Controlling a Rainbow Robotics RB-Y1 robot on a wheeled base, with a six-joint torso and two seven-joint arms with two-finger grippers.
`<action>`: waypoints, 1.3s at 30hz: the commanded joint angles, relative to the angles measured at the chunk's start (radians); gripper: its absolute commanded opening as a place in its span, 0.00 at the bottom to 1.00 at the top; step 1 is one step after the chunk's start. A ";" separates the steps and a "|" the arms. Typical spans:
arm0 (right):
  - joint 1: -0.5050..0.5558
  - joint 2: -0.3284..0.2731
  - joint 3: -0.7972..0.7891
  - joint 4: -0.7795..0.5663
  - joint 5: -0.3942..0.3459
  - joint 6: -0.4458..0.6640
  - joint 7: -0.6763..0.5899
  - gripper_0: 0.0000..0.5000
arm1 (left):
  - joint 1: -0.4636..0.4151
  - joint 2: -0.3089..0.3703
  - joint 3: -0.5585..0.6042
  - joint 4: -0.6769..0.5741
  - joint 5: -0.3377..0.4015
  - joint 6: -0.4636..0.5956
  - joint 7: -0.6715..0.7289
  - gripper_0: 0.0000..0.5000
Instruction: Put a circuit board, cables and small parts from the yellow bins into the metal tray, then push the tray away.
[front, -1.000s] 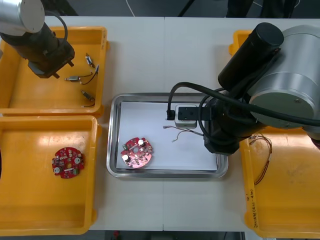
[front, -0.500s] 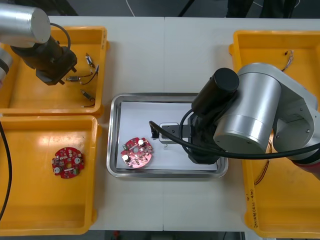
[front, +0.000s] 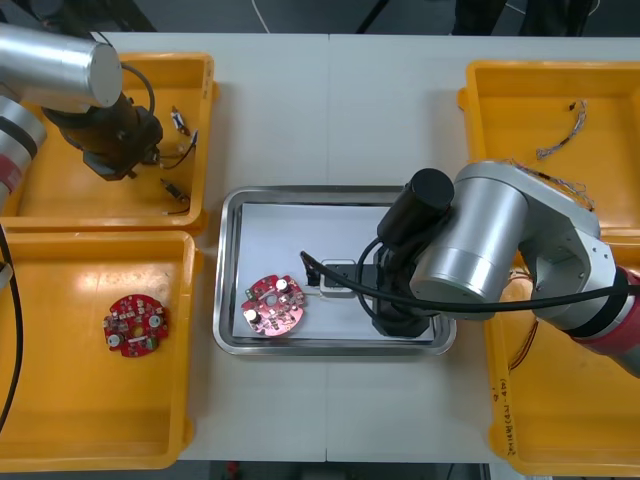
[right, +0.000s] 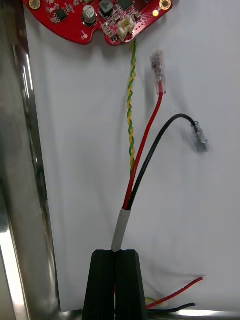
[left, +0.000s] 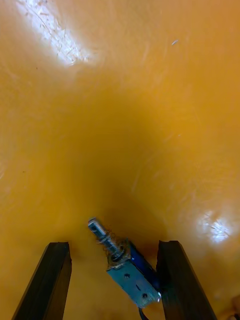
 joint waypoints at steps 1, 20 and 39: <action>0.021 -0.006 0.025 0.018 0.007 -0.034 0.035 0.00 | -0.057 -0.018 -0.024 0.006 -0.007 -0.014 0.068 1.00; 0.030 -0.025 0.031 0.047 0.018 -0.100 0.055 1.00 | -0.057 -0.024 -0.027 0.004 -0.004 -0.020 0.065 0.00; 0.030 0.023 -0.160 -0.094 -0.022 0.115 0.050 1.00 | -0.057 0.075 0.098 -0.080 -0.004 0.128 -0.010 0.00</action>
